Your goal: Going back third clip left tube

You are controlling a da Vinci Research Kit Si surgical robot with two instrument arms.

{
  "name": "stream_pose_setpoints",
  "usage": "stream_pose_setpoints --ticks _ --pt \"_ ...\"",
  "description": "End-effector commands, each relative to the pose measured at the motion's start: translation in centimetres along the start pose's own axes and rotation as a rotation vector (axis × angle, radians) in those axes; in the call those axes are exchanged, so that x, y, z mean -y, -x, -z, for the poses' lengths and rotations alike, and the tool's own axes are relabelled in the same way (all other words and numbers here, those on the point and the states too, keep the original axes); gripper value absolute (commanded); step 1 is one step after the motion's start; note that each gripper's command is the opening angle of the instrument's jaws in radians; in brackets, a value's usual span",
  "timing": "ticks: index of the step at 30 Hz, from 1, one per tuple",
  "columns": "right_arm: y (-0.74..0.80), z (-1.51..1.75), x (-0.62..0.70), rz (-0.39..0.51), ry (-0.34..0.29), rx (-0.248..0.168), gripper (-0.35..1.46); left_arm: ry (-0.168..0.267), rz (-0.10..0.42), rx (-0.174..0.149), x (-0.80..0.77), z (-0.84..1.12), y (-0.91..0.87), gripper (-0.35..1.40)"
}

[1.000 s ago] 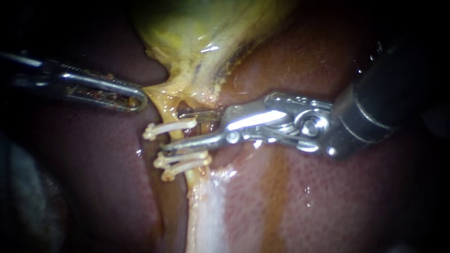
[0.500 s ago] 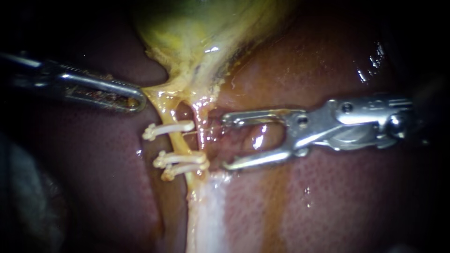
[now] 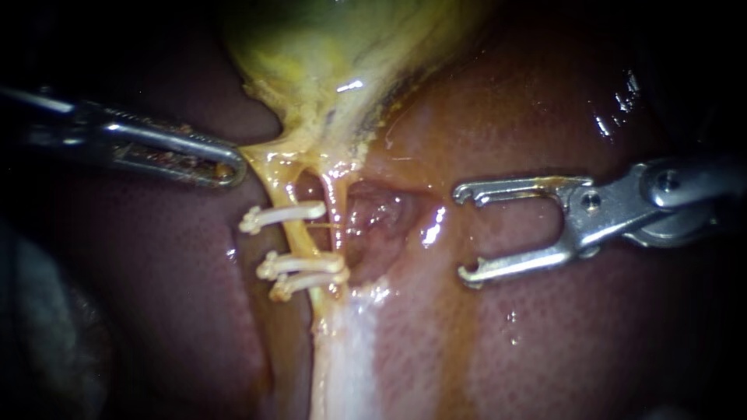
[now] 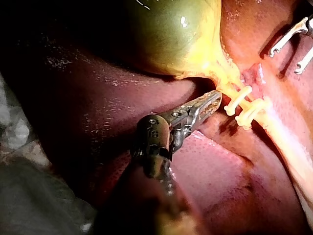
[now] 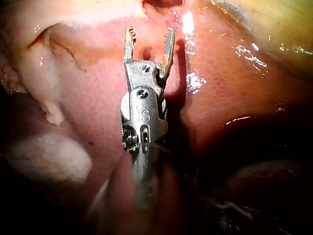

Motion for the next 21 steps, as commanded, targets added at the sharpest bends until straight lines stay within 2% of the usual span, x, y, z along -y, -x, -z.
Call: stream_pose_setpoints --ticks 1,12,21 --pt "0.0 0.0 0.0 0.0 -0.001 -0.001 0.5 -0.004 0.0 -0.002 0.02 -0.05 0.0 -0.35" --pt "0.01 0.03 0.02 0.0 -0.002 -0.001 0.5 0.011 -0.013 0.006 0.16 -0.51 0.06 -0.35" --pt "0.0 0.03 0.03 0.0 -0.002 -0.001 0.5 0.015 -0.015 0.008 0.17 -0.54 0.07 -0.35"
